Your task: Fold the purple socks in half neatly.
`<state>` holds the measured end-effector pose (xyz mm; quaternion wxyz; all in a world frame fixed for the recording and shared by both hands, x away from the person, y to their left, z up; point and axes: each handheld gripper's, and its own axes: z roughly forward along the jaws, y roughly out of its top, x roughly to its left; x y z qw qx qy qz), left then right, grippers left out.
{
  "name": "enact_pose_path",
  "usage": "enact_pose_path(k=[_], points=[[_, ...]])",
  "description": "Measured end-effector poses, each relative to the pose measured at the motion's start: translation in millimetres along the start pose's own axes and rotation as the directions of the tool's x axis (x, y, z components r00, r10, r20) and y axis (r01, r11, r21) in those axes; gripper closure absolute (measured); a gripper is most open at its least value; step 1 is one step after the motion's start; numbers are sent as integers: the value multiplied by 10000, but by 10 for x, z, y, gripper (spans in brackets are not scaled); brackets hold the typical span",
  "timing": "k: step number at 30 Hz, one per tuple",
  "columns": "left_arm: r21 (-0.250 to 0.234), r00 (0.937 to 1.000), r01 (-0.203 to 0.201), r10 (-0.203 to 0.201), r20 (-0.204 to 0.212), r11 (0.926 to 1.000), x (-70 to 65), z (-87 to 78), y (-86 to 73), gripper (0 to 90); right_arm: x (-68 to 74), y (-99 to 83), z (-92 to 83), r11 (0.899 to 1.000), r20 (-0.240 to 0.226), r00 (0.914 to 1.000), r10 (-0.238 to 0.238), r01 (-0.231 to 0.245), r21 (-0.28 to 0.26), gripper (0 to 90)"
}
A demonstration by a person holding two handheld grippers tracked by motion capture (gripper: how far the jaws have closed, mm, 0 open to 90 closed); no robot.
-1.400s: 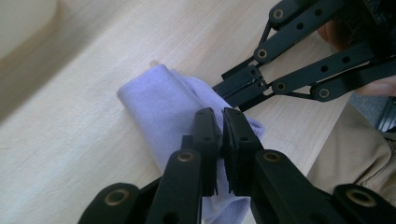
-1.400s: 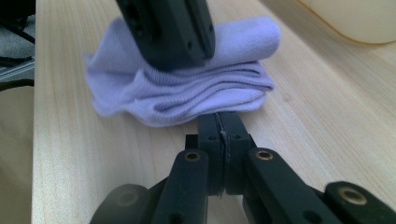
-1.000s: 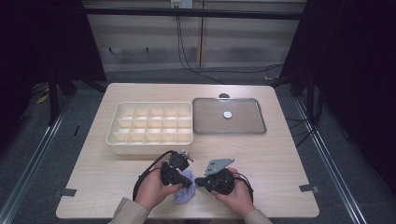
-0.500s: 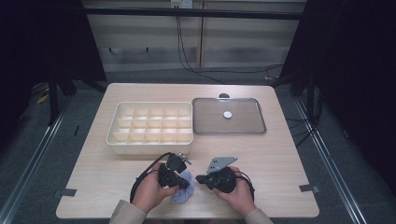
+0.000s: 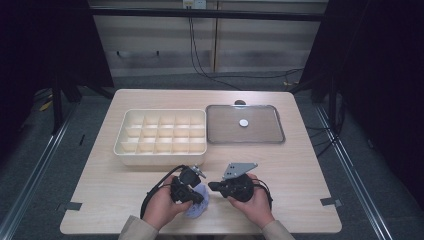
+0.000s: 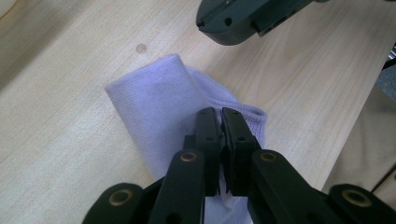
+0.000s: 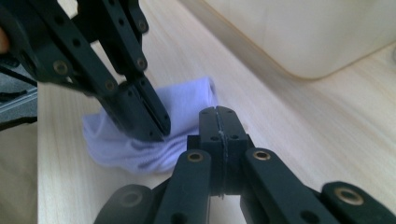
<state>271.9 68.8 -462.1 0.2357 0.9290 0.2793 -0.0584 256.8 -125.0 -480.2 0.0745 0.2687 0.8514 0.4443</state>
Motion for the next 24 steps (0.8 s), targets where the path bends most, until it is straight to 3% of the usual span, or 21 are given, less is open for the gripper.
enact_pose_path(k=[24], points=[[-32,9999,46,-45,149,10000,21,-4,-3,862,7,96,216,9992,-200,9996,-190,197,352,900]])
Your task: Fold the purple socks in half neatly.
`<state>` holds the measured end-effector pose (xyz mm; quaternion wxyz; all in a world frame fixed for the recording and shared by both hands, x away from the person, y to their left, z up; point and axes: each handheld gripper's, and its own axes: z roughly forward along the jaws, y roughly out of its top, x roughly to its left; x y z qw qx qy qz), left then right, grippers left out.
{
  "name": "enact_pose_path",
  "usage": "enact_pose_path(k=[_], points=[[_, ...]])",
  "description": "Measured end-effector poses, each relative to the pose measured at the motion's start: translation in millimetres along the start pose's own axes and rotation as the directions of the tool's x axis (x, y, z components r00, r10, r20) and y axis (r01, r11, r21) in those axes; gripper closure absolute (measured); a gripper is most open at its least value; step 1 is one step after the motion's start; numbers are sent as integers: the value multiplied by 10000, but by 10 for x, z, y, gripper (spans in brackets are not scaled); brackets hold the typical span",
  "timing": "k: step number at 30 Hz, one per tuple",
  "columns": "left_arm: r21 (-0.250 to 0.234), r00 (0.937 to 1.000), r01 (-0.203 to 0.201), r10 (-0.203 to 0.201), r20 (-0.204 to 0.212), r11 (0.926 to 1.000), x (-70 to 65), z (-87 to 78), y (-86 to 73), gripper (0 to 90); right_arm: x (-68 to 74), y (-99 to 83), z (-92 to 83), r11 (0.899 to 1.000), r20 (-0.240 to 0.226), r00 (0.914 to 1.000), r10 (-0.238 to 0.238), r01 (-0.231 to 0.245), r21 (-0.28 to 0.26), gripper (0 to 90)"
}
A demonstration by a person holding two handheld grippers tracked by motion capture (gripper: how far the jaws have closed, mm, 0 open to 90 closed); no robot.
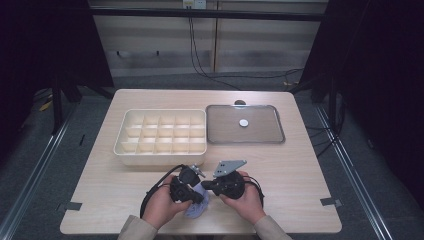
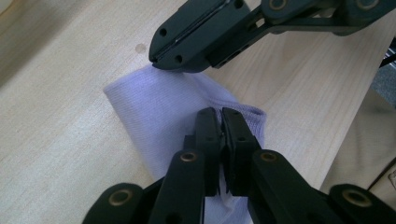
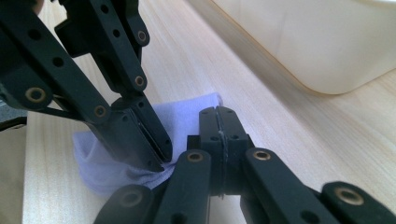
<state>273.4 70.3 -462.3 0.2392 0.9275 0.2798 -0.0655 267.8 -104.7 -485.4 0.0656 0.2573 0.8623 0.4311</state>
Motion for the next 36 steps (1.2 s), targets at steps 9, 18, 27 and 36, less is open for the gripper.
enact_pose_path(k=[9,18,27,36], points=[[-41,10000,37,-37,34,10000,5,-1,-5,862,-5,5,11,10000,32,10000,-2,2,49,900],[-162,9997,204,-202,128,9997,14,-1,-16,862,7,53,-36,9998,35,10000,-30,31,-200,900],[-220,9999,98,-95,112,9997,16,-5,-27,859,20,33,75,9999,-77,9999,-85,86,109,900],[-254,9999,87,-83,134,9996,-7,-26,-27,813,6,-5,119,9996,-169,9996,206,-202,184,900]])
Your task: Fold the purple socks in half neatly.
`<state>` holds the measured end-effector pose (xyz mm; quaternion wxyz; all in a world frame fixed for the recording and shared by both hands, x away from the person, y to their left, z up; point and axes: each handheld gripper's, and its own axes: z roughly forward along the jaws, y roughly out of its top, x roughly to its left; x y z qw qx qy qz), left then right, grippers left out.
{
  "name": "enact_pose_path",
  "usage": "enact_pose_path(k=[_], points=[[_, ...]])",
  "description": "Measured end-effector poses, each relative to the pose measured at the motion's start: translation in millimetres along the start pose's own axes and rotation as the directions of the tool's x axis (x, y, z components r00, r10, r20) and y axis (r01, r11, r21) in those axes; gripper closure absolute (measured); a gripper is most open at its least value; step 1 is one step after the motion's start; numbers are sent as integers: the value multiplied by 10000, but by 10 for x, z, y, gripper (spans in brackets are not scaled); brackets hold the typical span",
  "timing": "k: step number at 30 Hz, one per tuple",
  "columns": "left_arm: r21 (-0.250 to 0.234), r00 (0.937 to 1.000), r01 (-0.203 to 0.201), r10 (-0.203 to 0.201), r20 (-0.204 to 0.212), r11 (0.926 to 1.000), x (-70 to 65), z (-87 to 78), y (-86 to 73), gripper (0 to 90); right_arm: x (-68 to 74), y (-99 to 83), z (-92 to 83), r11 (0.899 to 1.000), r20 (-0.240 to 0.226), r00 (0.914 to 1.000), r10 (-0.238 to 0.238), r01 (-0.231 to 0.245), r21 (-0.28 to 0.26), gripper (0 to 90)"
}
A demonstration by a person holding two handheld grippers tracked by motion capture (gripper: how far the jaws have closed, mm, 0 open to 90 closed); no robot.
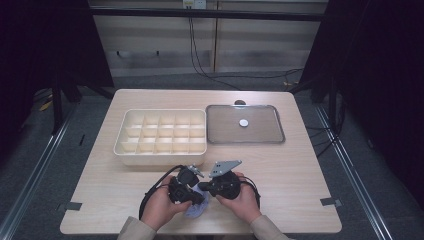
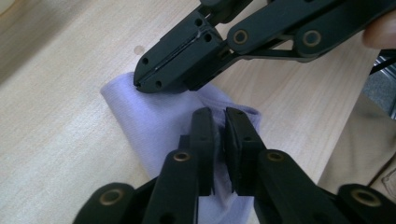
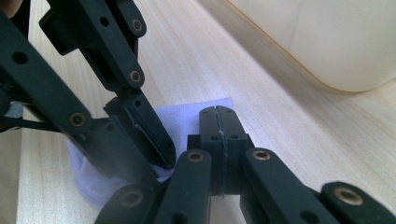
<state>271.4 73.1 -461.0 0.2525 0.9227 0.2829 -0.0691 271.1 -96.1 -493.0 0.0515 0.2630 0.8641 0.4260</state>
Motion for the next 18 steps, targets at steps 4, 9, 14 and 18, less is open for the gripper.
enact_pose_path(k=[4,9,14,18], points=[[88,10000,50,-50,-11,9999,-3,-49,7,777,-4,-10,-5,10000,-13,10000,-55,55,-17,900],[36,9997,222,-222,-33,9997,25,-147,-6,738,-4,-18,-11,10000,-1,10000,-49,49,-15,900],[-154,9992,400,-401,-34,9991,57,-256,-7,709,-7,-17,-13,10000,-7,10000,-28,28,-6,900],[-191,9985,526,-529,-158,9984,94,-337,0,732,0,-20,-19,10000,-6,10000,78,-77,33,900]])
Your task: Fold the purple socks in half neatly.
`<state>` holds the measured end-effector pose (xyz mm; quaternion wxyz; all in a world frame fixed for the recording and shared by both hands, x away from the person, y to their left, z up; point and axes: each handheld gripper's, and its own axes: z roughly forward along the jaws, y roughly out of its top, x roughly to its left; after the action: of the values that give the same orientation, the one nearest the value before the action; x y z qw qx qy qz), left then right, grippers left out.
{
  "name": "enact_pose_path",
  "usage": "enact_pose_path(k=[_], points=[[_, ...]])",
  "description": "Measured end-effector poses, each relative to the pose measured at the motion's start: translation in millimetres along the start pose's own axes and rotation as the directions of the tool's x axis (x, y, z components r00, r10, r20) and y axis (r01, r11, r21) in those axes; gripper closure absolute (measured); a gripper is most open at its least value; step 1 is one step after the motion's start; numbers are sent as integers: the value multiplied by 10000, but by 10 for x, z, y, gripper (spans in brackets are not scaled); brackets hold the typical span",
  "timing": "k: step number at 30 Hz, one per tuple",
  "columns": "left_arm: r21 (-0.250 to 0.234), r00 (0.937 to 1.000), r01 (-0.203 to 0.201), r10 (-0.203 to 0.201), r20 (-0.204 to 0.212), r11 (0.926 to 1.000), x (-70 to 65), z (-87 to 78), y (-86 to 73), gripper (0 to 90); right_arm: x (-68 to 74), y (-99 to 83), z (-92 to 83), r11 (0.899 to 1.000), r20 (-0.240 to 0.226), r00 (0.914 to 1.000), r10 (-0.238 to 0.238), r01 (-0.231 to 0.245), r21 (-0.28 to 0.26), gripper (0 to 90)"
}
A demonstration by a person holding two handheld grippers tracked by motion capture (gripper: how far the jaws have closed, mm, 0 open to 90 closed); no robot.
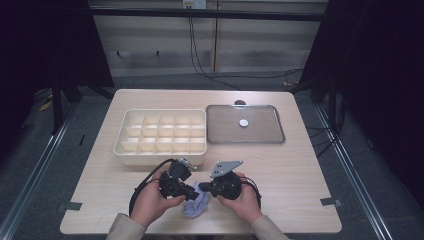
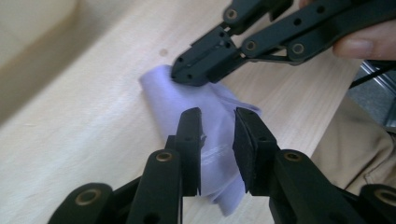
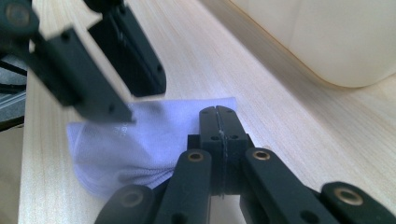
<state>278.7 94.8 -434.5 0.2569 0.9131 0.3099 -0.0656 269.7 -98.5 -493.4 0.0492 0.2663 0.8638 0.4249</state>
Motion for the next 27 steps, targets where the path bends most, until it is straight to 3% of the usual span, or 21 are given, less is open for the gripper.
enact_pose_path(k=[7,18,22,27], points=[[-34,9994,109,-110,-318,9999,77,20,-16,818,9,2,-3,10000,0,10000,-97,97,17,900],[420,9994,81,-67,-338,9991,67,267,-72,829,12,-3,-2,9999,-9,9999,-165,165,9,900],[346,9994,214,-205,-273,9992,75,233,-63,827,9,-6,-3,9999,-15,9999,-157,157,-3,900],[247,10000,14,-12,-78,9997,1,142,-44,823,9,-6,-4,9999,-22,9999,-152,152,3,900]])
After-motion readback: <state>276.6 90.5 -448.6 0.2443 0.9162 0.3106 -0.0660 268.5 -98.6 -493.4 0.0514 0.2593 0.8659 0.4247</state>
